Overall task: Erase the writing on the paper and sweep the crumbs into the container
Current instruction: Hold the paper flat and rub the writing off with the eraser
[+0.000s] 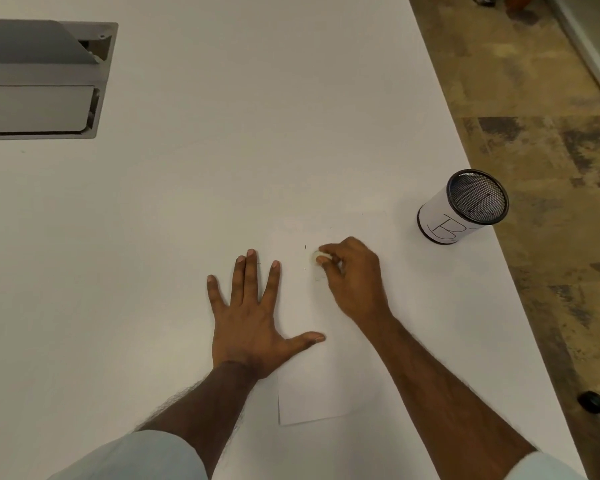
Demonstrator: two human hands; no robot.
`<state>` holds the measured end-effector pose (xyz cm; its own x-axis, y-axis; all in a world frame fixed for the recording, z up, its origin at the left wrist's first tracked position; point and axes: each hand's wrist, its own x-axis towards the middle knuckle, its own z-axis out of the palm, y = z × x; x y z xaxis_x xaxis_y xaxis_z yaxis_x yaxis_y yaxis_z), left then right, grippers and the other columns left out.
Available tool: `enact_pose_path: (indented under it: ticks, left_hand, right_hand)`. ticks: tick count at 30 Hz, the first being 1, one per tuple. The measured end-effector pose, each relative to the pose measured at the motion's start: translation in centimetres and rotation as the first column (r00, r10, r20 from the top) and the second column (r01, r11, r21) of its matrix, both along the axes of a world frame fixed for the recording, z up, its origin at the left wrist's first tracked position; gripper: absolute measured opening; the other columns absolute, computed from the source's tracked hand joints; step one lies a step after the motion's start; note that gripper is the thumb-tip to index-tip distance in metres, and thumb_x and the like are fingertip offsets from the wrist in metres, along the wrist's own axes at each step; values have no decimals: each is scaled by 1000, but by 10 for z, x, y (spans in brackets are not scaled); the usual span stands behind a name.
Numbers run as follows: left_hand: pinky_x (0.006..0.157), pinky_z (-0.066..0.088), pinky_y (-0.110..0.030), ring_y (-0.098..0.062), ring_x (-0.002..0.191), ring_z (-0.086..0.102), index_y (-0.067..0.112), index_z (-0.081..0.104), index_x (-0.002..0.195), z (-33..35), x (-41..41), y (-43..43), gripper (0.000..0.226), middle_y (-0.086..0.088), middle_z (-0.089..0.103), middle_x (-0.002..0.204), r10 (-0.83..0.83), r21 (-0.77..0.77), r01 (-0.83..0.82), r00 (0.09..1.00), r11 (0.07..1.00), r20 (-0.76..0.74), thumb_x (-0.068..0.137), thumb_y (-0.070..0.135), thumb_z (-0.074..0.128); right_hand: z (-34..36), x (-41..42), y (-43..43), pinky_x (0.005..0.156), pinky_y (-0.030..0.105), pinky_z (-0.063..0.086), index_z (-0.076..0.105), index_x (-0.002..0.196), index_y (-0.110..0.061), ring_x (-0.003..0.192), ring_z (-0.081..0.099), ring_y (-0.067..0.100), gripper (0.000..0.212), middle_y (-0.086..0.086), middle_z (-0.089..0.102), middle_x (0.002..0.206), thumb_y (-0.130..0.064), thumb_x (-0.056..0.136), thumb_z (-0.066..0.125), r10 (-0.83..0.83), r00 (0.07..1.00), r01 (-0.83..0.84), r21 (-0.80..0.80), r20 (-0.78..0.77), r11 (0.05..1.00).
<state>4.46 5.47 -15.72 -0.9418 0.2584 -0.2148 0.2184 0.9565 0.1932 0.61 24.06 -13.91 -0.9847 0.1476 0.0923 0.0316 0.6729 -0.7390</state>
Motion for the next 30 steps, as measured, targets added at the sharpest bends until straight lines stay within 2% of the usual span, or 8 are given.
enact_pose_path:
  ticks: [4, 8, 11, 17, 21, 24, 28, 30]
  left_hand:
    - [118, -2, -69, -27, 155, -9, 25, 8, 160, 0, 1, 1, 126, -12, -8, 168, -6, 16, 6, 1000, 1000, 1, 64, 105, 18]
    - [118, -7, -67, -26, 154, -15, 27, 1, 159, 0, 0, 1, 127, -10, -15, 167, -2, -13, 2, 1000, 1000, 13, 62, 106, 15]
    - [118, -9, -66, -25, 153, -18, 27, -2, 159, 1, 0, 0, 127, -10, -18, 166, 0, -15, 0, 1000, 1000, 7, 62, 107, 14]
    - [118, -6, -67, -24, 153, -18, 27, -1, 159, 1, 1, 0, 127, -10, -18, 166, 4, -5, -4, 1000, 1000, 7, 62, 106, 16]
    - [118, -7, -67, -25, 154, -16, 27, 0, 159, 1, 1, 0, 127, -10, -17, 167, 1, -19, -1, 1000, 1000, 6, 62, 106, 16]
    - [119, -5, -67, -26, 154, -13, 26, 4, 160, 1, 1, 0, 126, -10, -13, 167, 2, -12, -3, 1000, 1000, -5, 63, 106, 18]
    - [119, -2, -68, -26, 155, -8, 25, 9, 160, 0, 1, 0, 126, -11, -8, 168, 3, 19, -3, 1000, 1000, -12, 64, 105, 22]
    - [119, -1, -68, -27, 155, -7, 25, 9, 160, 0, 1, 1, 126, -11, -8, 168, 2, 21, -2, 1000, 1000, -9, 64, 105, 22]
  right_hand:
    - [5, 25, -4, 71, 30, 55, 74, 96, -12, 75, 61, 11, 11, -1, 65, 83, -17, 86, 71, 116, 992, -115, -29, 46, 993]
    - [0, -2, 8, 73, 35, 54, 75, 94, -12, 77, 61, 15, 9, 4, 67, 84, -15, 87, 70, 0, 1000, 1, 38, -28, 999]
    - [-2, -17, 15, 76, 37, 53, 74, 95, -13, 78, 61, 16, 9, 4, 67, 85, -15, 87, 70, -71, 997, 72, 60, -17, 996]
    - [6, 29, 10, 72, 27, 53, 74, 95, -14, 77, 62, 10, 10, 0, 67, 85, -16, 86, 72, 141, 988, -140, -23, 61, 990]
    - [-1, 1, 25, 72, 35, 53, 74, 92, -12, 75, 61, 15, 8, 2, 66, 82, -12, 84, 73, -21, 999, 23, 56, -41, 998]
    - [-2, -12, 28, 73, 32, 52, 74, 93, -11, 75, 58, 13, 8, 2, 65, 82, -11, 85, 71, -90, 995, 93, 74, -37, 993]
    - [1, 19, 10, 72, 19, 48, 74, 94, -12, 74, 57, 6, 9, -3, 64, 83, -16, 86, 71, 88, 996, -88, -12, 14, 996]
    - [0, 24, 8, 74, 26, 53, 73, 95, -12, 77, 61, 10, 9, -1, 66, 85, -16, 87, 71, 121, 993, -121, -16, 11, 993]
